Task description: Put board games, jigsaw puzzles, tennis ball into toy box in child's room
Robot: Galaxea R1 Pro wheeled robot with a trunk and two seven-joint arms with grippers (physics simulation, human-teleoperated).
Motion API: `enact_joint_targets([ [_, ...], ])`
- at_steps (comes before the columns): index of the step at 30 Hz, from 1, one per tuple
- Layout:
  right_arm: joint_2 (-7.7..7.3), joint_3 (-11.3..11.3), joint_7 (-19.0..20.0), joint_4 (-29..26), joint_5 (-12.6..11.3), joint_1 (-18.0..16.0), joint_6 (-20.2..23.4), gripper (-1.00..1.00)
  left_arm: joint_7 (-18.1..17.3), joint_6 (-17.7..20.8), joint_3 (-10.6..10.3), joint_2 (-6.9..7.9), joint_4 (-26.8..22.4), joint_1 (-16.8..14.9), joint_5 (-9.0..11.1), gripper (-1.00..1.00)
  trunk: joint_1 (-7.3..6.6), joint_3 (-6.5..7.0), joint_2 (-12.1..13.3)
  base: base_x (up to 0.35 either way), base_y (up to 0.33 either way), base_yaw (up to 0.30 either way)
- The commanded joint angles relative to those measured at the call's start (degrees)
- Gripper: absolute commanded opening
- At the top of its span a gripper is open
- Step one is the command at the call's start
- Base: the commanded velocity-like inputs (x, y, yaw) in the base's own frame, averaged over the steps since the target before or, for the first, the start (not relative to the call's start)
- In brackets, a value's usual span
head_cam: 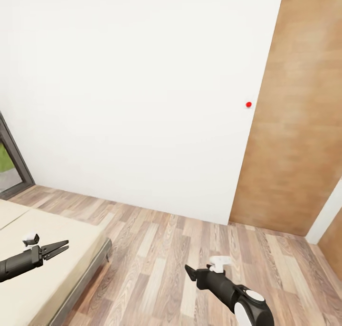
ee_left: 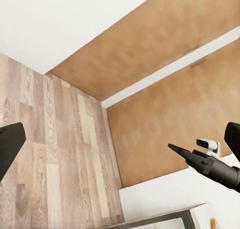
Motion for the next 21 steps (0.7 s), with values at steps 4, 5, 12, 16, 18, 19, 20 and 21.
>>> enact_joint_targets([
  [4,-0.01,0.06,0.11,-0.14,-0.10,-0.04,0.14,1.00,-0.22,0.66,0.01,0.00,0.01,-0.07,-0.07,1.00,0.06,-0.36,-0.13,0.233,-0.079,0.117],
  [5,0.01,0.12,0.11,-0.16,-0.09,-0.04,0.09,1.00,-0.22,0.67,0.00,0.00,0.01,-0.07,-0.07,1.00,0.06,-0.39,-0.13,0.271,-0.045,0.066],
  [12,0.05,0.42,0.11,-0.16,-0.09,-0.04,0.13,1.00,-0.27,0.78,0.05,0.00,0.01,-0.07,-0.03,1.00,0.06,-0.46,-0.13,0.303,-0.015,0.022],
  [16,0.00,0.24,0.11,-0.15,-0.10,-0.04,0.00,1.00,-0.34,0.77,0.00,-0.01,0.01,-0.07,-0.01,1.00,0.06,-0.47,-0.13,0.316,-0.003,0.005],
  [18,-0.01,0.19,0.11,-0.15,-0.09,-0.04,-0.05,1.00,-0.36,0.75,0.00,-0.01,0.01,-0.07,-0.03,1.00,0.06,-0.47,-0.13,0.317,-0.001,0.002],
  [19,-0.01,0.15,0.11,-0.15,-0.09,-0.04,-0.08,1.00,-0.37,0.75,-0.01,-0.01,0.01,-0.07,-0.02,1.00,0.06,-0.47,-0.13,0.318,-0.001,0.001],
  [20,-0.02,0.12,0.11,-0.16,-0.08,-0.04,-0.09,1.00,-0.35,0.74,-0.01,0.00,0.01,-0.07,-0.04,1.00,0.06,-0.47,-0.13,0.318,-0.001,0.001],
  [21,-0.02,0.10,0.11,-0.16,-0.08,-0.04,-0.10,1.00,-0.34,0.73,-0.01,0.00,0.01,-0.07,-0.05,1.00,0.06,-0.47,-0.13,0.318,-0.001,0.001],
])
